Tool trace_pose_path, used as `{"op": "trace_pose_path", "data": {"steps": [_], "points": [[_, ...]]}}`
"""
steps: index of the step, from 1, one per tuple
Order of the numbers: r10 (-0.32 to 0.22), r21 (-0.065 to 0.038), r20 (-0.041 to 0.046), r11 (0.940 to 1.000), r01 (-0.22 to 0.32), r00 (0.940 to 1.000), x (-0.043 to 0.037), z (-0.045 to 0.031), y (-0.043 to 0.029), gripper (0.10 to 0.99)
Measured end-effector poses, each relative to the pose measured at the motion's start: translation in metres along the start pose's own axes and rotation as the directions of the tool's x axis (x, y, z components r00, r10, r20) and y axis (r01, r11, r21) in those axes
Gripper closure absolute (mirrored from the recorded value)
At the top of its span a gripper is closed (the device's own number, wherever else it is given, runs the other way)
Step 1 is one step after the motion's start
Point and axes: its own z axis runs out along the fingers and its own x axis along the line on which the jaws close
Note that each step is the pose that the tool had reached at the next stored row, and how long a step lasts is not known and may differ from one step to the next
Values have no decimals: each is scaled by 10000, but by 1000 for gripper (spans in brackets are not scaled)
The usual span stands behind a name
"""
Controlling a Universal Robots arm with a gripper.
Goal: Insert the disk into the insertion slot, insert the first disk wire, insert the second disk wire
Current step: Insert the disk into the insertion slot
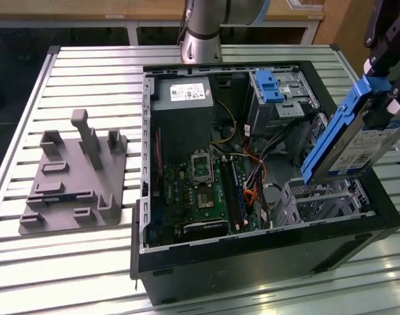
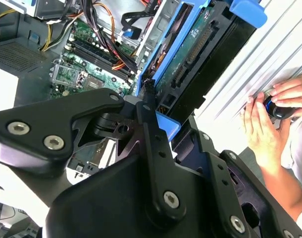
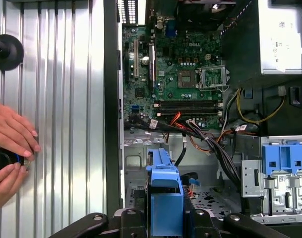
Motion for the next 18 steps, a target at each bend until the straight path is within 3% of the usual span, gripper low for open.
{"op": "trace_pose_path", "data": {"steps": [9,18], "points": [[-3,1,-73,10000,3,10000,-110,47,9,722],[-38,-1,-156,10000,38,9999,-112,99,9,722]]}}
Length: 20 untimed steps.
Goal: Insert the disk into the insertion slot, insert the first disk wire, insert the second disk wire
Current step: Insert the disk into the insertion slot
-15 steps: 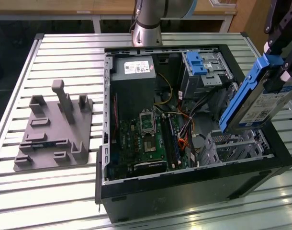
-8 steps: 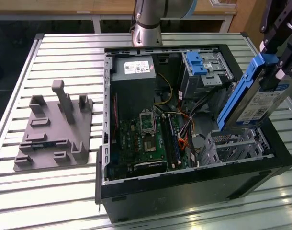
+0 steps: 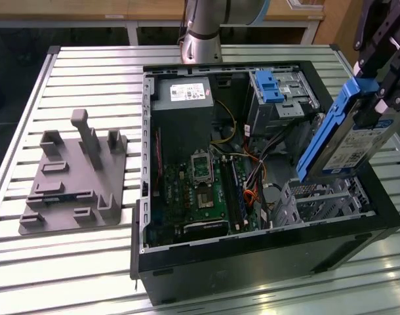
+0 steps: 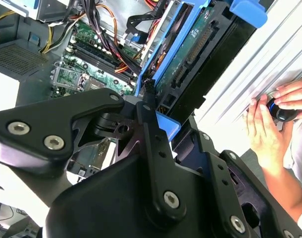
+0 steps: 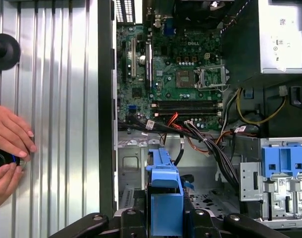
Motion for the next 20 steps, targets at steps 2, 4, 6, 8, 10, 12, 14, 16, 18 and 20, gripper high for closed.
{"op": "trace_pose_path", "data": {"steps": [2,4,6,8,10,12,14,16,18,20], "points": [[-13,0,-15,10000,13,10000,0,12,0,722],[-28,-1,-27,10000,28,10000,1,24,-1,722],[-43,-1,-39,10000,43,10000,1,35,-1,722],[-59,-2,-46,10000,59,10000,1,45,-1,722],[-77,-3,-53,10000,77,10000,0,54,-2,722],[-97,-4,-58,10000,97,9999,-1,63,-2,722],[-118,-5,-65,9999,118,9999,-4,71,-2,722],[-142,-6,-72,9999,142,9999,-9,81,-3,722],[-167,-7,-75,9999,167,9998,-19,93,-3,722],[-200,-8,-78,9998,200,9998,-31,105,-4,722]]}}
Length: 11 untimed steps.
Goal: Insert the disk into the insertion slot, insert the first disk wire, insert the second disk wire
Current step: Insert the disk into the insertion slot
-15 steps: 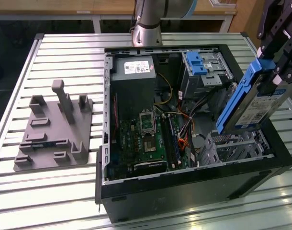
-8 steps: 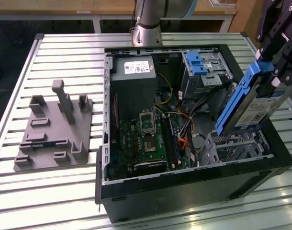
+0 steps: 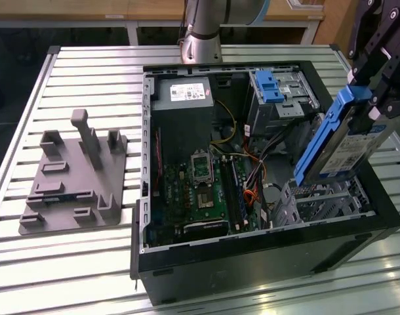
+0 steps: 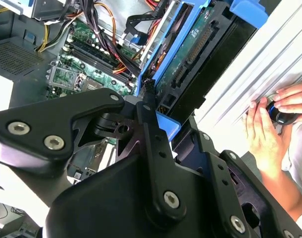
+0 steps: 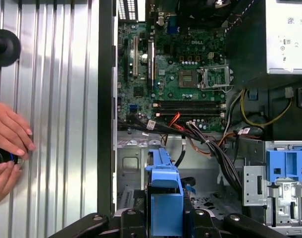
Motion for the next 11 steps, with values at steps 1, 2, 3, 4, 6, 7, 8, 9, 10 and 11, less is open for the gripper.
{"op": "trace_pose_path", "data": {"steps": [1,2,3,4,6,7,8,9,10,11], "points": [[-22,-1,-2,10000,22,10000,-7,6,0,722],[-53,-2,-5,10000,53,10000,-13,11,-1,722],[-94,-4,-8,10000,94,10000,-18,16,-1,722],[-147,-6,-10,9999,147,9999,-21,21,-1,722],[-232,-9,-17,9997,232,9997,-23,28,-1,722],[-242,-10,-25,9997,242,9997,-23,27,-1,722],[-242,-10,-27,9997,242,9997,-23,26,-1,722],[-243,-10,-28,9997,243,9997,-24,25,-1,722],[-243,-10,-28,9997,243,9997,-24,26,-1,722],[-243,-10,-28,9997,243,9997,-24,26,-1,722]]}}
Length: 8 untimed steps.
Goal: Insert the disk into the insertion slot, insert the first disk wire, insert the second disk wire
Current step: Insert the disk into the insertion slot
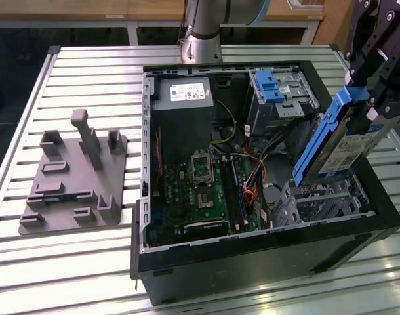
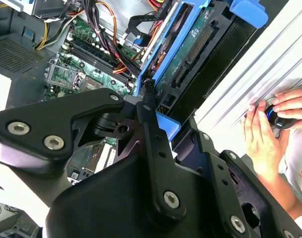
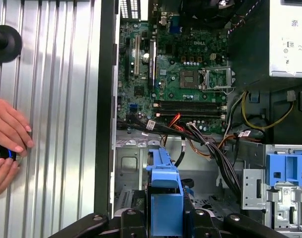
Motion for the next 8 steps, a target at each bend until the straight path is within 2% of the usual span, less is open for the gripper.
{"op": "trace_pose_path", "data": {"steps": [3,8], "points": [[0,-1,-11,10000,0,10000,0,5,0,722],[4,-3,-96,10000,-4,10000,1,16,-1,722]]}}
